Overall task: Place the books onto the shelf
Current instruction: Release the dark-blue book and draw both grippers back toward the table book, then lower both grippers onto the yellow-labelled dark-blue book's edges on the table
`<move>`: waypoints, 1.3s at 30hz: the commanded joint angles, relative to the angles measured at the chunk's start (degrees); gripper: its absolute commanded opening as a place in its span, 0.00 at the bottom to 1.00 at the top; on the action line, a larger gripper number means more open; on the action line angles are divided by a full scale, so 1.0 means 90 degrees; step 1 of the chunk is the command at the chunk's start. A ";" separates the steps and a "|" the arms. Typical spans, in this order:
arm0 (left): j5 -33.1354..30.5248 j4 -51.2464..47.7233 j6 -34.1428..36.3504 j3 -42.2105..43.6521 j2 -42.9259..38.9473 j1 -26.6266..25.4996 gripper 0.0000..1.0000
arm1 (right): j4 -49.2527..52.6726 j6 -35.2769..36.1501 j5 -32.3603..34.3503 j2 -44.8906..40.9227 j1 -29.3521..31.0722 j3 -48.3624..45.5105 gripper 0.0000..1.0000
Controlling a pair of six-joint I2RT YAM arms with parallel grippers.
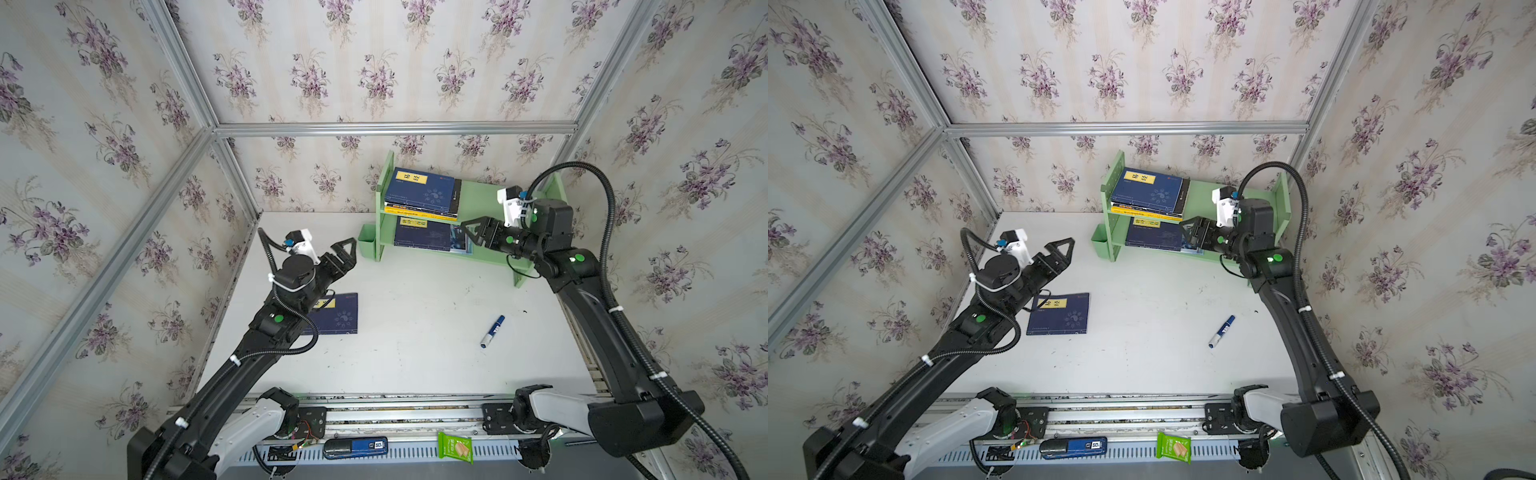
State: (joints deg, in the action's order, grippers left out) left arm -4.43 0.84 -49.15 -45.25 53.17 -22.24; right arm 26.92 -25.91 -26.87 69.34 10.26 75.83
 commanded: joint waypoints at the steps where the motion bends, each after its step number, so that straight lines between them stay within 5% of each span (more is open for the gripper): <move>1: -0.0475 -0.1153 0.0525 0.0522 -0.0593 0.0609 0.99 | -0.0060 0.0136 0.1047 -0.0349 0.0492 -0.0445 0.68; 8: 0.1136 -0.1519 0.0201 0.1793 -0.0815 0.2428 0.99 | -0.1408 -0.0152 0.2571 -0.0588 0.2830 -0.1896 0.69; 17: 0.1957 -0.0769 -0.0981 0.3201 -0.0619 0.2500 0.99 | -0.2926 0.0283 0.2446 0.1700 0.4253 -0.1538 0.78; 23: 0.2040 -0.0718 -0.1369 0.3589 -0.0880 0.2510 0.99 | -0.3335 0.0381 0.2000 0.3526 0.4488 -0.0340 0.91; 31: 0.2272 -0.0562 -0.1487 0.3690 -0.0606 0.2513 0.99 | -0.3182 0.0459 0.1787 0.5500 0.4563 0.1452 0.91; 39: 0.2025 -0.0554 -0.1458 0.3739 -0.0572 0.2517 0.99 | -0.2296 0.0387 0.2168 0.7022 0.4558 0.2985 0.64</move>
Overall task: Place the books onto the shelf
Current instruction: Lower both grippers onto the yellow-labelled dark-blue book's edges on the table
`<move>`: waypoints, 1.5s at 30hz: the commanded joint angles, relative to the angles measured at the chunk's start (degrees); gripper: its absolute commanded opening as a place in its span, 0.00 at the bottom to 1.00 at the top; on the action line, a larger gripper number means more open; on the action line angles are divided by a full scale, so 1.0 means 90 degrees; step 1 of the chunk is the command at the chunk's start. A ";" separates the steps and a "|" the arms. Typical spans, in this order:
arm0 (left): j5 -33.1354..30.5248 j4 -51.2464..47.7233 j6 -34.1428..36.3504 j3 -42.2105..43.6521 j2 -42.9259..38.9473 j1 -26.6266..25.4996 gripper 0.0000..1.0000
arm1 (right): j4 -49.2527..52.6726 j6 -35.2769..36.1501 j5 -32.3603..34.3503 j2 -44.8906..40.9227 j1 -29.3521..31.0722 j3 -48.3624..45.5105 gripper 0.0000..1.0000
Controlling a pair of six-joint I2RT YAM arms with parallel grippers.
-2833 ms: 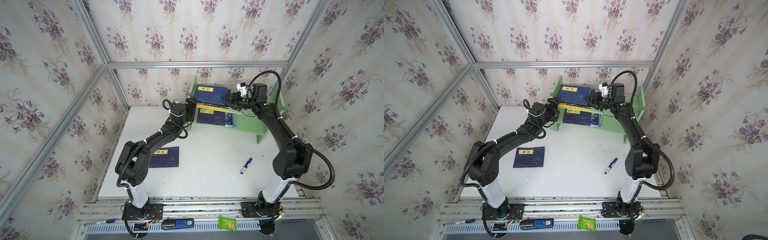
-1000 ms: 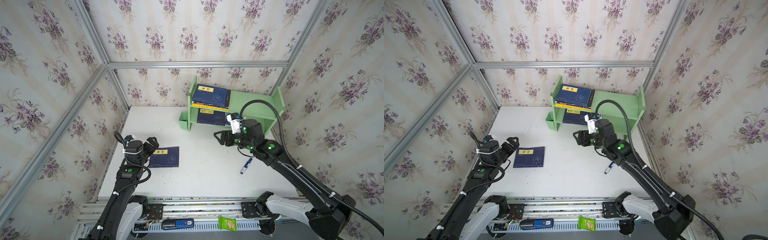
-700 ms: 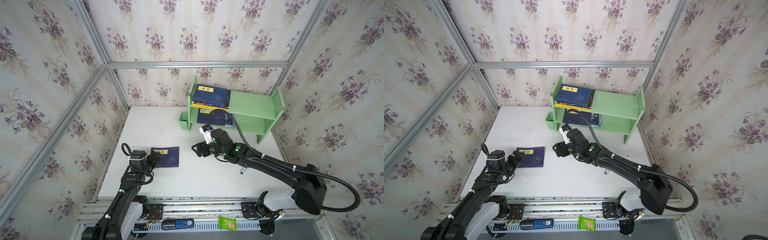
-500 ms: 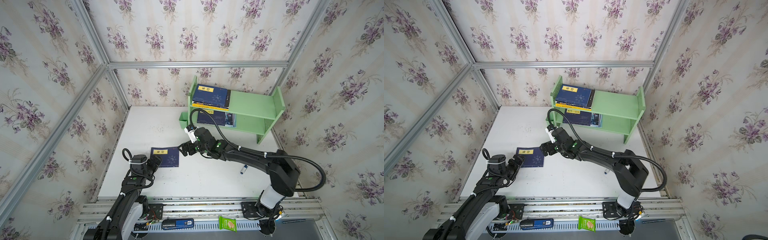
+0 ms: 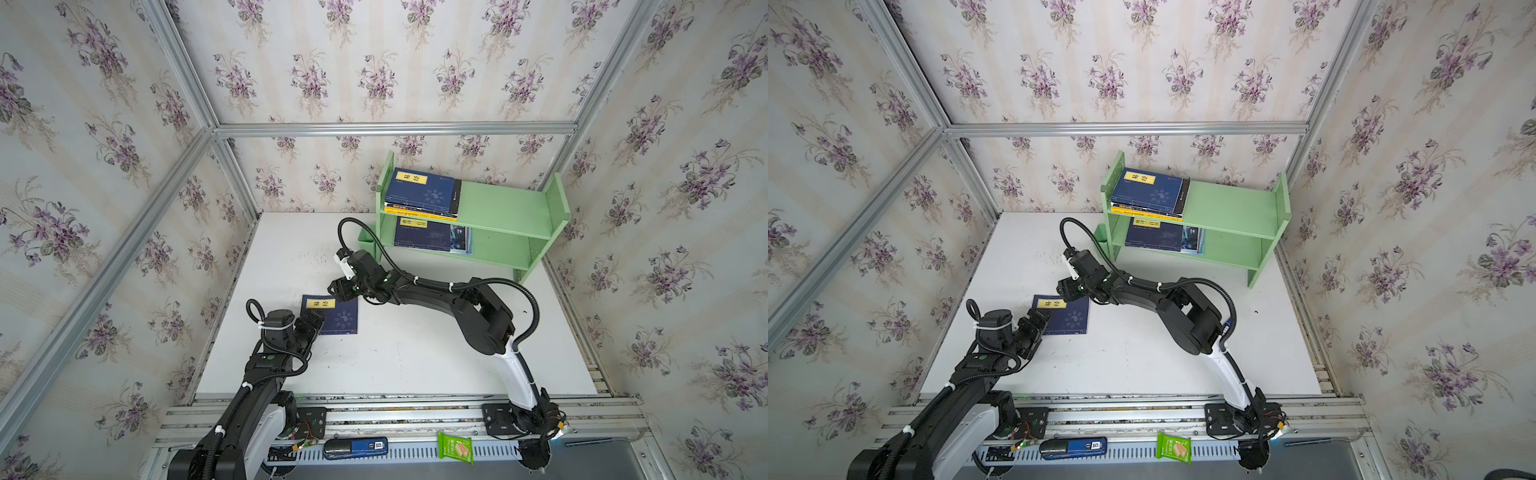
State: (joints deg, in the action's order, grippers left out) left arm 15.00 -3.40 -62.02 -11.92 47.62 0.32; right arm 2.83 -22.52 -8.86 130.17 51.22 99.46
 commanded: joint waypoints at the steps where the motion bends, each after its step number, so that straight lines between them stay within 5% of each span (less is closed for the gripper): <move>1: -0.0134 -0.0081 -0.0010 0.0028 0.0072 0.0014 0.99 | 0.0415 0.0023 0.0145 0.0383 0.0010 0.0466 0.63; 11: -0.0550 0.0004 0.0103 -0.0080 0.0435 0.0062 0.99 | 0.0967 -0.0051 -0.0219 0.0928 0.0039 0.0687 0.48; 18: -0.0497 0.0346 0.0539 -0.0440 0.0996 0.0150 0.99 | 0.1035 -0.0187 -0.0567 0.0176 0.0170 -0.0505 0.38; 27: 0.0936 0.1439 0.1149 -0.0934 0.2110 0.0079 0.99 | 0.0416 -0.0758 -0.0509 -0.1476 0.0363 -0.2812 0.38; 38: 0.0564 0.1933 0.0375 -0.1008 0.2434 -0.1622 0.99 | 0.0600 -0.1337 0.0102 -0.2471 -0.0375 -0.3688 0.43; 45: 0.0279 0.1587 0.0438 -0.1370 0.2401 -0.1930 0.99 | 0.1308 -0.1823 0.0644 -0.2702 -0.0593 -0.3822 0.45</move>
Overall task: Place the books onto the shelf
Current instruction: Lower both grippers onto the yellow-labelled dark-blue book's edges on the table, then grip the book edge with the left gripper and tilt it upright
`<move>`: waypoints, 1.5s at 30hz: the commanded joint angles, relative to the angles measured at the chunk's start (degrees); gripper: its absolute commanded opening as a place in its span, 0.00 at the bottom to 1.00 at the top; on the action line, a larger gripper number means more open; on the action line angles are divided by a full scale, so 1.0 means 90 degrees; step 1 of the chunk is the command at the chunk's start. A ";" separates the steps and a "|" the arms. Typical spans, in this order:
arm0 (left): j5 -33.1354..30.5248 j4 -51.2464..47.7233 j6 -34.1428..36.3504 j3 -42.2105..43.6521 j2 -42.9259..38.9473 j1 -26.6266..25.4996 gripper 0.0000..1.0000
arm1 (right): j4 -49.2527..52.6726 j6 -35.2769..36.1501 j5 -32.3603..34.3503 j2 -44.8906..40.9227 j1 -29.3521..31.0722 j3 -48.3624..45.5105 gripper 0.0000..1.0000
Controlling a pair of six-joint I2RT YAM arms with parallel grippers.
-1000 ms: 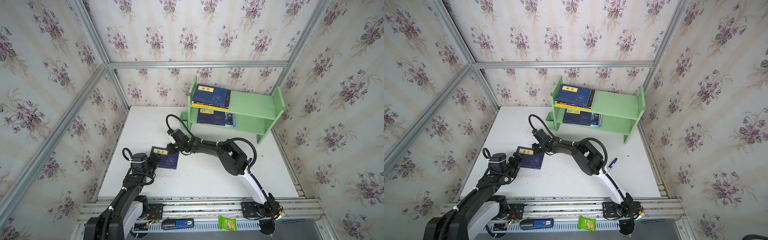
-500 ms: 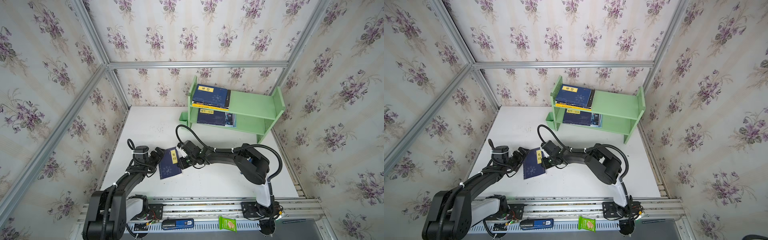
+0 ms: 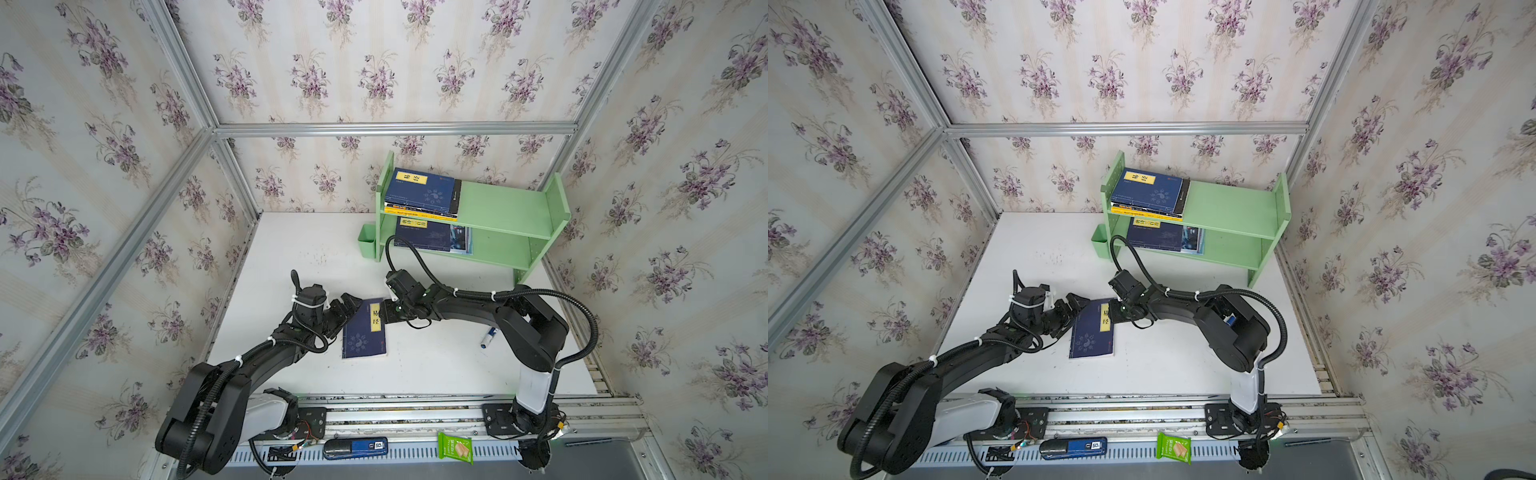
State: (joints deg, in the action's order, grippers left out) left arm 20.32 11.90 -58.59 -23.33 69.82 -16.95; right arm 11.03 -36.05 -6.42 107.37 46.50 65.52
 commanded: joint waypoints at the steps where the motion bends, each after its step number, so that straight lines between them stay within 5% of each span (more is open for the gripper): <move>1: -0.0409 -0.0463 0.0237 -0.0172 -0.0173 -0.0011 0.99 | 0.0450 -0.0375 0.0391 -0.0262 -0.0088 -0.0125 0.45; 10: -0.0972 -0.2207 0.1269 -0.0411 -0.0642 -0.0011 0.99 | -0.0396 -0.0517 -0.0172 -0.0386 0.0060 -0.0674 0.43; 28: -0.0866 -0.2418 0.1452 -0.0288 -0.0360 -0.0186 0.99 | -0.1375 -0.0769 -0.0019 -0.0413 0.0289 -0.0853 0.43; 45: -0.0452 -0.2000 0.1340 -0.0464 0.0025 -0.0485 0.98 | 0.0587 -0.0448 0.0775 0.1029 0.0565 0.0190 0.25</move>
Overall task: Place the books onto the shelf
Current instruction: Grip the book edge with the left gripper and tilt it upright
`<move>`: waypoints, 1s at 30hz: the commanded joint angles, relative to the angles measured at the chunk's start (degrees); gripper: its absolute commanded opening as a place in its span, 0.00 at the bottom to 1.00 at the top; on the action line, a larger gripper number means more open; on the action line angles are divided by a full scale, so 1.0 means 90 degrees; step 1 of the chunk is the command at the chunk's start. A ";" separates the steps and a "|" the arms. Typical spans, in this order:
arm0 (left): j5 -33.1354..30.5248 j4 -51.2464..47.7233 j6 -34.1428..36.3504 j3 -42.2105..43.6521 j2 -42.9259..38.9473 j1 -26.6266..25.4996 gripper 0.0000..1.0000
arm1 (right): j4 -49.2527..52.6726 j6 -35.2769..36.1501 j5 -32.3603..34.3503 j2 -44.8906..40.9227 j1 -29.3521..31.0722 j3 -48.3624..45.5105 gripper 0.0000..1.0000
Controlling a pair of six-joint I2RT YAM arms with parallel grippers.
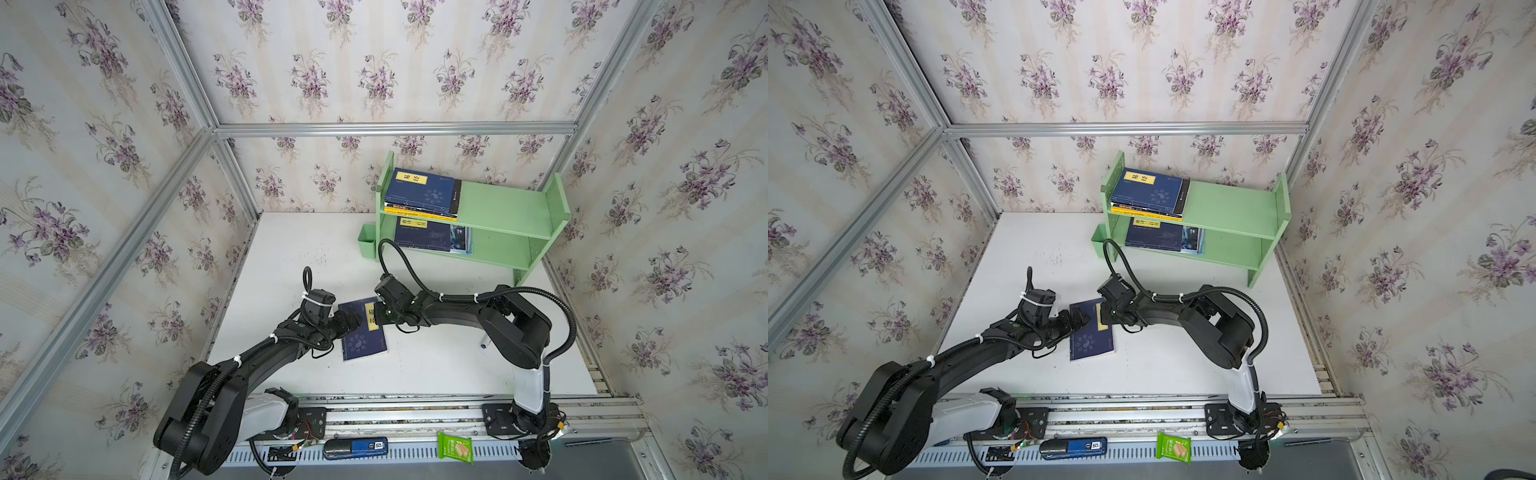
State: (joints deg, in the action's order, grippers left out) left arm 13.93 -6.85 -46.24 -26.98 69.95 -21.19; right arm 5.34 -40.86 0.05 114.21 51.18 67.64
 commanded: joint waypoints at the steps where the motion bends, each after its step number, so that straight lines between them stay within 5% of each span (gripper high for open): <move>1: 0.0401 0.0226 -0.0073 -0.0042 0.0010 -0.0018 0.98 | 0.1213 0.0102 -0.0006 0.0320 0.0055 -0.0026 0.25; 8: 0.1683 0.2344 -0.0889 0.0367 0.0214 -0.0009 0.97 | 0.1004 0.0116 -0.0359 0.0464 0.0112 0.0014 0.23; 12: 0.2080 0.3947 -0.1532 0.0658 0.0158 -0.0009 0.84 | 0.0960 0.0115 -0.0464 0.0464 0.0107 -0.0024 0.22; 15: 0.1953 0.4015 -0.1491 0.0661 0.0106 0.0008 0.74 | 0.0892 0.0097 -0.0536 0.0454 0.0113 -0.0082 0.22; 30: 0.1266 0.3767 -0.1655 0.0994 -0.0476 0.0040 0.64 | 0.0552 0.0068 -0.0661 0.0358 0.0085 -0.0306 0.23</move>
State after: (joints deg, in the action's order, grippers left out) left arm 25.93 23.55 -60.25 -17.80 64.90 -20.97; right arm -4.32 -40.71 0.71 116.33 51.48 66.22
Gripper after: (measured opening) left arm 0.648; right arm 0.225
